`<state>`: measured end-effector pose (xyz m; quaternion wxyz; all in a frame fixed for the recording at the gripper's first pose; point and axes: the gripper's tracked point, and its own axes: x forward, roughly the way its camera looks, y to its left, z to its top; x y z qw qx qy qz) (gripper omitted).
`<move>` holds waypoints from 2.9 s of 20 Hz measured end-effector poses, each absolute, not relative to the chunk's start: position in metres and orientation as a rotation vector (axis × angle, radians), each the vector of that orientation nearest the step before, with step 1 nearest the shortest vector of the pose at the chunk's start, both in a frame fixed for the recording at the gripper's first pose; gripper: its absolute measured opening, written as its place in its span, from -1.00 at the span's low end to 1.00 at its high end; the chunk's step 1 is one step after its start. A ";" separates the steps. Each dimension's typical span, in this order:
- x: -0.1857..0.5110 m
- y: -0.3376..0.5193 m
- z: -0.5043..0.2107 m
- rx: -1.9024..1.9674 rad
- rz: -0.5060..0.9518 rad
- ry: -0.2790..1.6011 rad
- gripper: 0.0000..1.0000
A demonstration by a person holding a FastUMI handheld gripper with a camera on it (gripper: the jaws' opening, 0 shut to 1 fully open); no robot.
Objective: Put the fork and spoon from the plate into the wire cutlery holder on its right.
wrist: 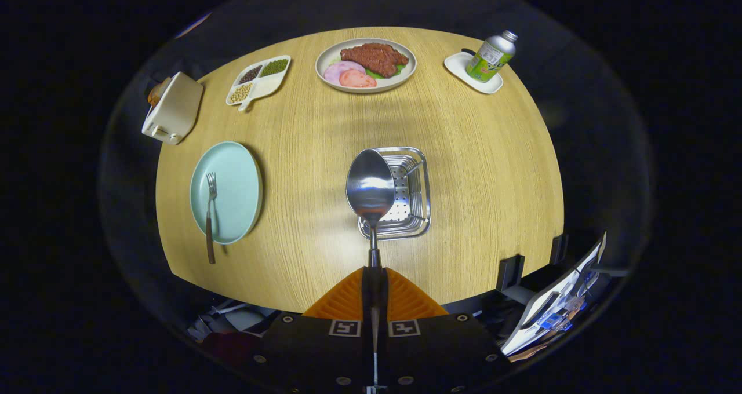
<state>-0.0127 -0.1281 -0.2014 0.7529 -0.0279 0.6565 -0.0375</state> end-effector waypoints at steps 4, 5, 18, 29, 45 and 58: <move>-0.016 -0.140 -0.215 -0.082 -0.086 1.509 -0.94; -0.014 -0.139 -0.219 -0.071 -0.085 1.515 -0.93; 0.021 -0.157 -0.187 -0.002 -0.132 1.380 0.12; 0.057 -0.024 -0.142 -0.095 0.087 1.213 0.96; 0.030 0.170 -0.271 -0.209 0.258 1.416 0.86; 0.029 0.180 -0.302 -0.199 0.231 1.458 0.37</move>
